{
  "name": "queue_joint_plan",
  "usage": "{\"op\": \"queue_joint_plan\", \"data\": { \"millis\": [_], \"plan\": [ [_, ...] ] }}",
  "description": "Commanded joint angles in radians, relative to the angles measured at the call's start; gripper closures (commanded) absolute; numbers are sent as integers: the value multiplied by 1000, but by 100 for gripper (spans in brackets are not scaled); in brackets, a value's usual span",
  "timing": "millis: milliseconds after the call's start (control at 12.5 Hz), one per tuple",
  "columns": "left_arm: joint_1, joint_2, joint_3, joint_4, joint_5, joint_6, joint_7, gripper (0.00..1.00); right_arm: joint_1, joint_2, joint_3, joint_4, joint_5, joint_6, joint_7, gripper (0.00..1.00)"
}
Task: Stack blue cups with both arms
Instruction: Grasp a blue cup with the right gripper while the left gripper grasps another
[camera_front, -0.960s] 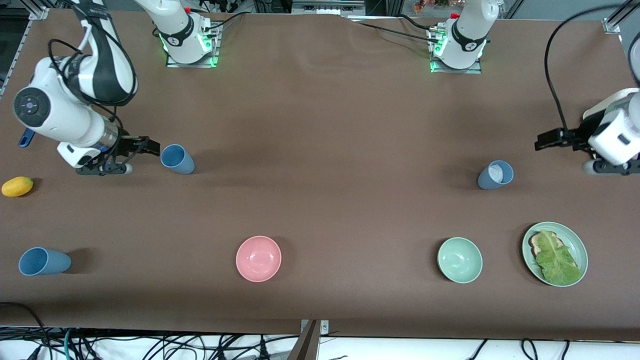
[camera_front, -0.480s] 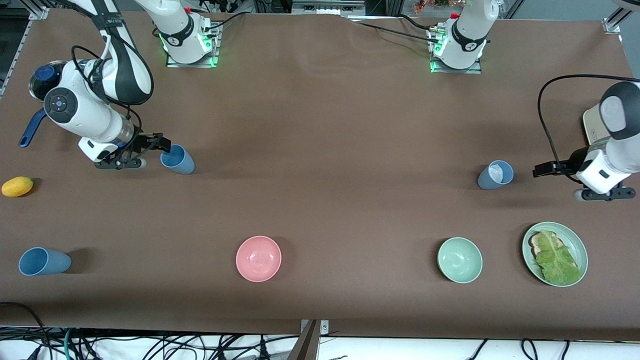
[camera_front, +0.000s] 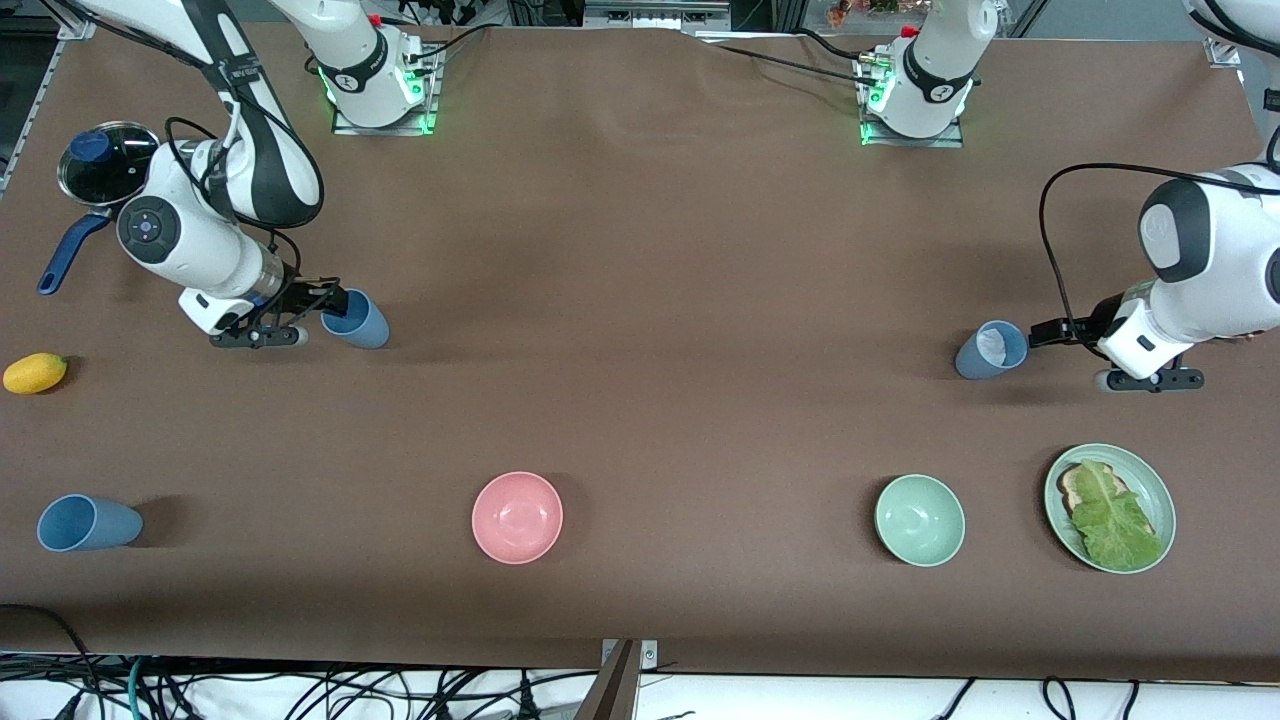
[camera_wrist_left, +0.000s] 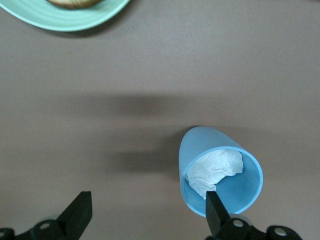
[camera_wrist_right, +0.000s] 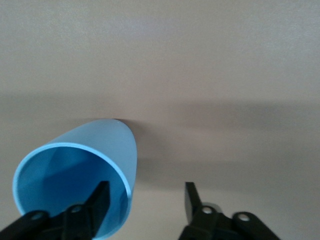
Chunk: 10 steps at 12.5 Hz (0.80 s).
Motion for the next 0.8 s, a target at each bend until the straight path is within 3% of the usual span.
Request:
{"op": "queue_joint_plan", "data": {
  "millis": [0,160,320,400,720],
  "plan": [
    [-3,18,-6,-9,16,19,17,0,-2,-1,4,-5,1,10,-11,84],
    [-4,30,-7,-11,16,19,19,0,-2,-3,4,-5,1,6,-2,98],
    [-6,38,-7,-23,16,17,19,3,-2,-3,4,-5,2,3,0,100],
    [-6,46,-7,-26,15,17,19,12,-1,-4,9,-5,2,1,3,100],
    [-6,69,-15,-23,8,16,19,82,-1,-15,20,13,4,-23,1,100]
  ]
}}
